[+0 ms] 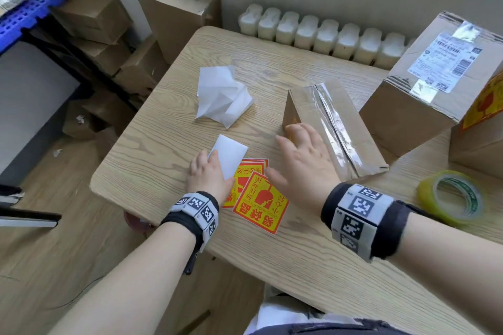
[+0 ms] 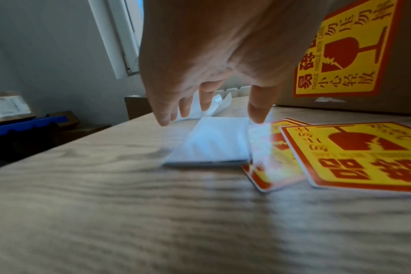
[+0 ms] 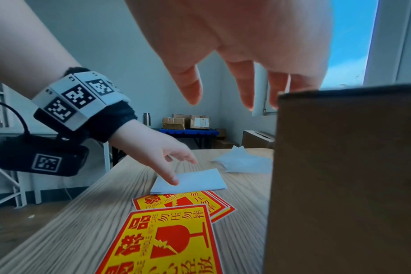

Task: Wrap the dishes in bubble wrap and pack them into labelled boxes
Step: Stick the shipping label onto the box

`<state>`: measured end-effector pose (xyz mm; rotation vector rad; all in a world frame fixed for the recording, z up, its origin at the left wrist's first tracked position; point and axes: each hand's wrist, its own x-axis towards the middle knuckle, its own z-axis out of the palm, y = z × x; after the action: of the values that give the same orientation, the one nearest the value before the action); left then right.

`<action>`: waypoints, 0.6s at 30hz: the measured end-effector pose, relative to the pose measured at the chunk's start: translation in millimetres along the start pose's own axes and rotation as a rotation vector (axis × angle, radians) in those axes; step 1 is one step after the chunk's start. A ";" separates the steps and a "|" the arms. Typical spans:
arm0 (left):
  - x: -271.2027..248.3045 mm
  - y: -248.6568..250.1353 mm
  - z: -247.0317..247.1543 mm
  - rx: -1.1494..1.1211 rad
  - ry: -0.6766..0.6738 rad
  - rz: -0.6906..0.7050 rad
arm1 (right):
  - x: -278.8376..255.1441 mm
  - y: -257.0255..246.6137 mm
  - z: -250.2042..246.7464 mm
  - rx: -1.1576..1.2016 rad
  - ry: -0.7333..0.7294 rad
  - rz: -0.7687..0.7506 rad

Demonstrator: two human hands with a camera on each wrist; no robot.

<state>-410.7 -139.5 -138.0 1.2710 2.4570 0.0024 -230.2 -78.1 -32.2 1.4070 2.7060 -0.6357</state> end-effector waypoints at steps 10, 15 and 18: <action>10.9 -0.2 7.3 0.218 -0.093 0.050 | 15.2 -12.1 16.2 0.019 -0.049 -0.037; 6.6 1.8 -6.5 0.172 -0.039 0.069 | 17.1 -14.6 18.1 0.025 -0.087 -0.036; 7.9 -5.2 -22.7 0.035 0.066 0.015 | 17.4 -14.6 17.8 0.027 -0.104 -0.041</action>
<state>-426.4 -132.6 -120.3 1.3246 2.5133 0.0053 -254.9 -78.5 -47.1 1.2894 2.6618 -0.7294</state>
